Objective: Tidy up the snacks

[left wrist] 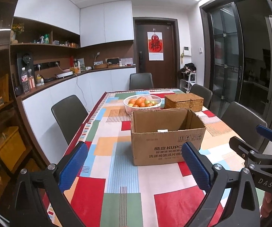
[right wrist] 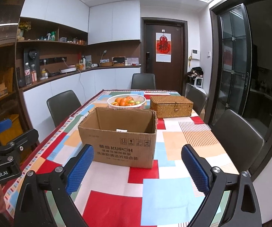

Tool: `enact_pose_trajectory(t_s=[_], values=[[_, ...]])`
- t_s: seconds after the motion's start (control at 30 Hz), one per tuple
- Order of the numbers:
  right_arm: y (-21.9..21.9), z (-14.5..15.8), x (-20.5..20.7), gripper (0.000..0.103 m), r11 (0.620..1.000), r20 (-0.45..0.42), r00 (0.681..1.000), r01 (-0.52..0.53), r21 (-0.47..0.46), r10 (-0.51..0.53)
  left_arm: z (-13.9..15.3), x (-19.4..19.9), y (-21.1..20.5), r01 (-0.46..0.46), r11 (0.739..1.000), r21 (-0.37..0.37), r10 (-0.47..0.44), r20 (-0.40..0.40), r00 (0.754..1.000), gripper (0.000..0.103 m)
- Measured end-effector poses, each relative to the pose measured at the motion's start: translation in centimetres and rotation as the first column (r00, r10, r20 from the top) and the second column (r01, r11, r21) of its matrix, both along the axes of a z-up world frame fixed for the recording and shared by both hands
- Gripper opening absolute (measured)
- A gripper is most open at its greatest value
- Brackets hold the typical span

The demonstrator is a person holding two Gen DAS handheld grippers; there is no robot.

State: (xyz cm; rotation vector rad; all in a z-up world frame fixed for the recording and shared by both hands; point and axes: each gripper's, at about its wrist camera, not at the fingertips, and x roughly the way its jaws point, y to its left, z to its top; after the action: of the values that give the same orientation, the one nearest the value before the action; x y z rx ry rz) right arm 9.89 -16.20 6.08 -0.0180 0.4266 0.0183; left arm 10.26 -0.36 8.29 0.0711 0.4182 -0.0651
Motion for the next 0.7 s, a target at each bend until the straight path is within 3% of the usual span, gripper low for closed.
enact_pose_trajectory(t_s=[0.7], values=[[-0.11,0.11,-0.57,0.094,1.0,0.004,1.0,0.009,-0.004,-0.009,0.42,-0.71,-0.08,-0.006,1.0,0.012,0.005,0.024,1.0,0.102]])
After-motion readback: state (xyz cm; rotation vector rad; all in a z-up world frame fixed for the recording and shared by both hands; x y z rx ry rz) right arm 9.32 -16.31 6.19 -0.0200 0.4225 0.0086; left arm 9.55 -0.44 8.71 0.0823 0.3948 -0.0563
